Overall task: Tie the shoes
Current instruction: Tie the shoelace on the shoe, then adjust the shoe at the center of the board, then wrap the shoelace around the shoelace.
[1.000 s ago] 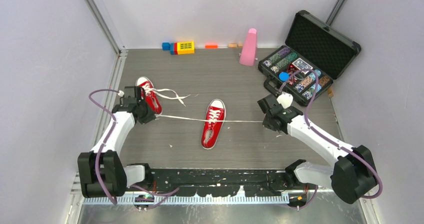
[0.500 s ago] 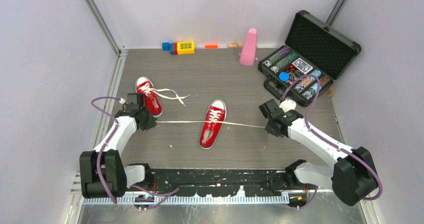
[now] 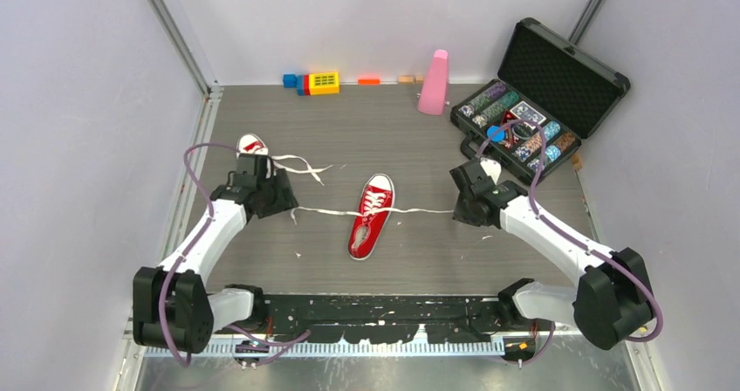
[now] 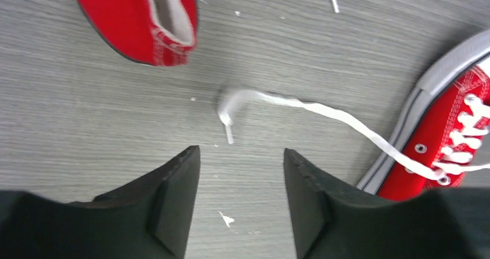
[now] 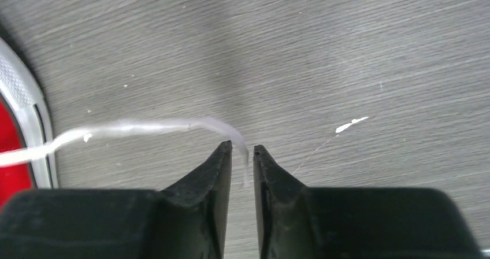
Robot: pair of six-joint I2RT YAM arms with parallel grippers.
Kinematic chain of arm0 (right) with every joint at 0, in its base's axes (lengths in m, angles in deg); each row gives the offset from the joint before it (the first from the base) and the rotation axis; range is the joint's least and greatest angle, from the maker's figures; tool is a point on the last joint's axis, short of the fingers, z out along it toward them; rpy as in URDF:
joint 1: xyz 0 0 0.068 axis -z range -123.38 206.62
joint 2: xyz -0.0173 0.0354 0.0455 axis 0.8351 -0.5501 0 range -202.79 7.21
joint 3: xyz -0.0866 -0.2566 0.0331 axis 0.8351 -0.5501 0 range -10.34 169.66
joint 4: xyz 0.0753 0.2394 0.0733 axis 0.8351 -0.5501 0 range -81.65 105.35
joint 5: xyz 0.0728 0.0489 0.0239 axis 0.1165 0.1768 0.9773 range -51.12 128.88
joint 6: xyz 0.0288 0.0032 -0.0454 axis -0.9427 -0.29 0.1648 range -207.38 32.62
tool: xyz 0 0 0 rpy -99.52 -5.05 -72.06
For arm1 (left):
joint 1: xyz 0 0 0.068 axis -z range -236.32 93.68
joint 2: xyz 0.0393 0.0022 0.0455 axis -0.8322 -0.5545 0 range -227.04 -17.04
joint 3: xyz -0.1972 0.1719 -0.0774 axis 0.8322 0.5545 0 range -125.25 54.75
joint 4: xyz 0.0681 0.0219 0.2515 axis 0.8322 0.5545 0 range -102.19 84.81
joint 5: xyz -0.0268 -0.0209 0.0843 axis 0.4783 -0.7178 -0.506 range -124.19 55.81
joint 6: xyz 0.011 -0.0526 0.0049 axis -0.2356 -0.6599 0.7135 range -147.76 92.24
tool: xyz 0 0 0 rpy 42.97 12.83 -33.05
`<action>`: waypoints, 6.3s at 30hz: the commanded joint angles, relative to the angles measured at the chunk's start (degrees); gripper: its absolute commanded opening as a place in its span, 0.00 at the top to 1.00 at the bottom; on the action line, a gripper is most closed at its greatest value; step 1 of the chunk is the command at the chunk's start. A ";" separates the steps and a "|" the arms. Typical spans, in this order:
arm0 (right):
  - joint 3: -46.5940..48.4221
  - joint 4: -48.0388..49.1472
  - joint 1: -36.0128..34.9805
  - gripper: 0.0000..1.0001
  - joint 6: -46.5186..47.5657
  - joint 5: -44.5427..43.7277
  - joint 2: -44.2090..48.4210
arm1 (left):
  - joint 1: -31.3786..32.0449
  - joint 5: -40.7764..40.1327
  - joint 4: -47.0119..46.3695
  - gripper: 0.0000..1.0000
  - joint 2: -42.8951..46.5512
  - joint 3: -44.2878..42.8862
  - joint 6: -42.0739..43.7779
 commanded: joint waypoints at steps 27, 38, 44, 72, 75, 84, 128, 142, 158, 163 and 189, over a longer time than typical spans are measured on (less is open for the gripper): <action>-1.83 31.26 -12.31 0.68 -5.28 16.19 -14.80 | 31.90 12.97 -11.30 1.00 -18.38 -0.03 -9.00; -2.30 28.11 -12.31 0.64 -2.49 14.35 -12.04 | 35.11 11.19 -14.14 1.00 -20.75 -2.75 -10.42; -3.06 26.15 -12.31 0.61 -0.81 13.66 -9.39 | 36.73 3.99 -7.15 1.00 -13.14 -4.43 -7.94; -4.38 18.02 -12.27 0.57 3.67 16.57 3.08 | 31.32 3.29 -1.20 0.30 -20.93 -13.92 31.13; -4.67 18.92 -12.30 0.57 3.25 17.08 2.61 | 31.30 2.89 -2.78 0.31 -22.61 -14.22 31.35; -5.47 20.41 -12.26 0.58 3.11 17.15 3.36 | 31.39 2.41 -6.06 0.41 -25.75 -14.19 32.27; 6.59 29.18 -12.21 0.58 9.79 31.12 -9.10 | 31.37 10.38 -16.27 1.00 -6.53 -2.68 11.52; 14.85 36.58 -12.21 0.53 9.13 41.64 -21.45 | 31.21 9.68 -26.44 1.00 -6.76 1.41 4.80; 17.78 34.78 -12.22 0.67 10.75 44.31 -25.64 | 29.81 10.96 -35.13 1.00 -4.68 4.41 2.33; 17.43 34.79 -12.22 0.82 10.70 43.97 -25.17 | 29.53 11.08 -35.10 1.00 -3.51 4.62 2.18; 17.34 34.25 -12.21 0.95 7.12 40.46 -23.60 | 34.81 1.54 -40.04 0.02 -2.54 8.86 1.77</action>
